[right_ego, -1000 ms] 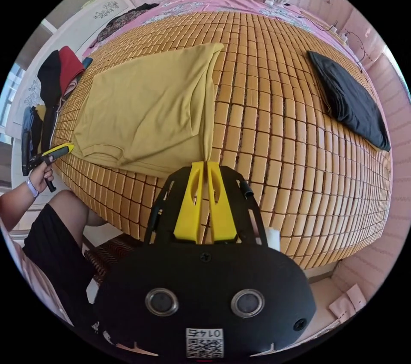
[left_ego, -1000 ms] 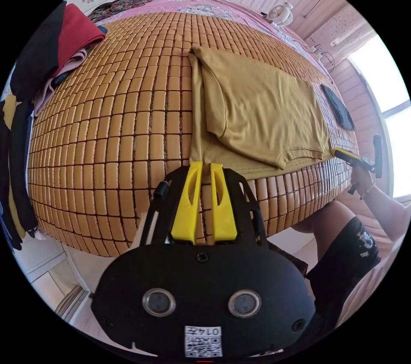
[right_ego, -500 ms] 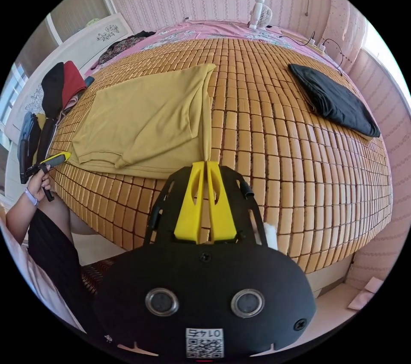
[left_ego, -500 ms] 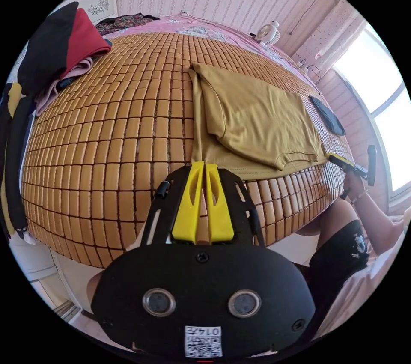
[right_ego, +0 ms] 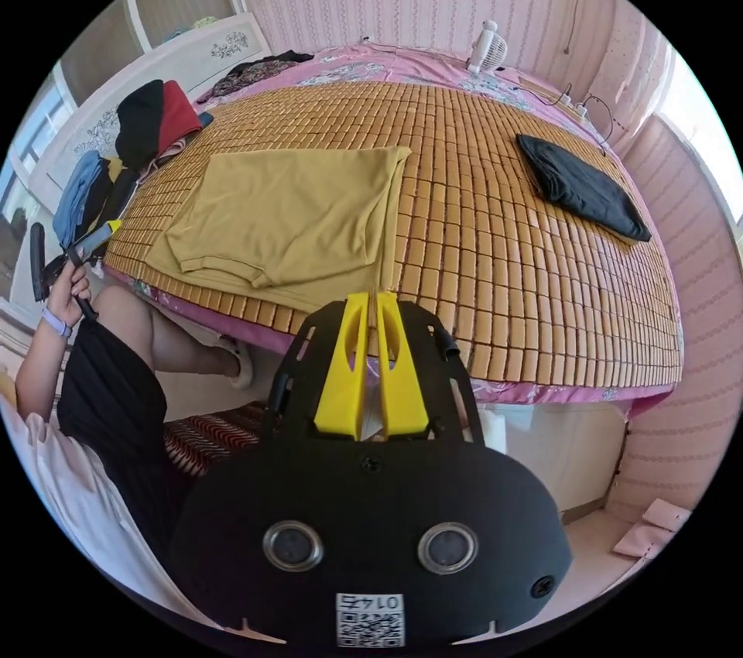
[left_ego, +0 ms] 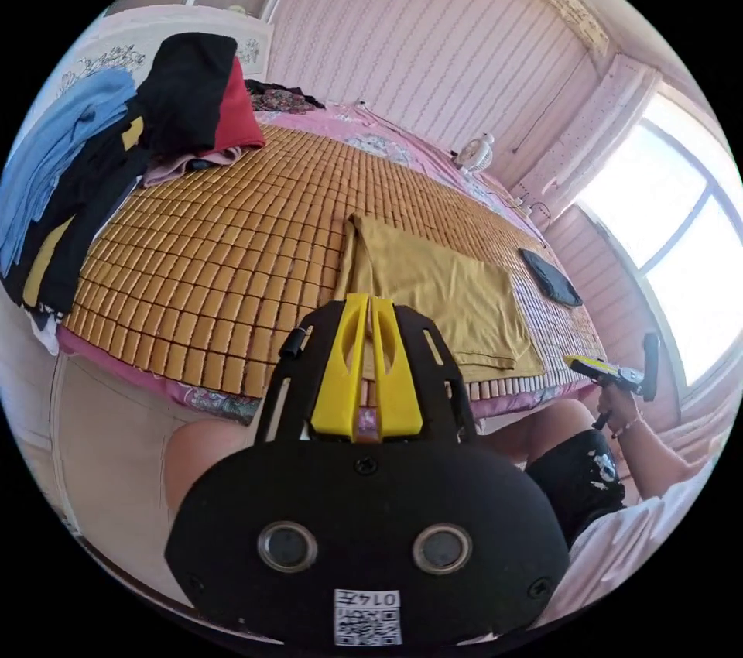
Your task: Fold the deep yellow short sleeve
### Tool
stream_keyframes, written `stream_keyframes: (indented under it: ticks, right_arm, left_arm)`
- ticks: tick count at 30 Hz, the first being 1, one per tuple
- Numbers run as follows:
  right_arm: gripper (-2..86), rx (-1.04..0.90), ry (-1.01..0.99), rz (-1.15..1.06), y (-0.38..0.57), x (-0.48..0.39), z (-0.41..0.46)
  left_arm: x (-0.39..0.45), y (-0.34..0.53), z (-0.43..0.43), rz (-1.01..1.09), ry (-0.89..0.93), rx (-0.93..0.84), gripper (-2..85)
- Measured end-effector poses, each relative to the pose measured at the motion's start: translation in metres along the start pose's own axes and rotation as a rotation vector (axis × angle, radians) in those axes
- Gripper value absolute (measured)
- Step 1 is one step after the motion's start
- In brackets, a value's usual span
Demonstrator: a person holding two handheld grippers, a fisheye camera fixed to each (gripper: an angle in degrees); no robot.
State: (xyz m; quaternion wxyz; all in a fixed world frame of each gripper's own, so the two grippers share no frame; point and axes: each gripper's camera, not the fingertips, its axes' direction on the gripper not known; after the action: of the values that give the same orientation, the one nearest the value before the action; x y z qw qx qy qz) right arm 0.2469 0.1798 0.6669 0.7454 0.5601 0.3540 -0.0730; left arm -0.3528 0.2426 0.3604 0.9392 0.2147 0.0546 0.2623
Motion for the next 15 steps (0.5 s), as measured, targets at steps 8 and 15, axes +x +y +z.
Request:
stream_keyframes:
  ticks: [8, 15]
  right_arm:
    - [-0.3, -0.058, -0.097, -0.256, -0.072, -0.093, 0.036]
    - [-0.3, -0.173, -0.092, -0.460, -0.198, -0.163, 0.097]
  left_arm:
    - [0.108, 0.029, 0.094, 0.362, 0.208, -0.155, -1.0]
    - [0.128, 0.039, 0.153, 0.497, 0.148, -0.253, -1.0]
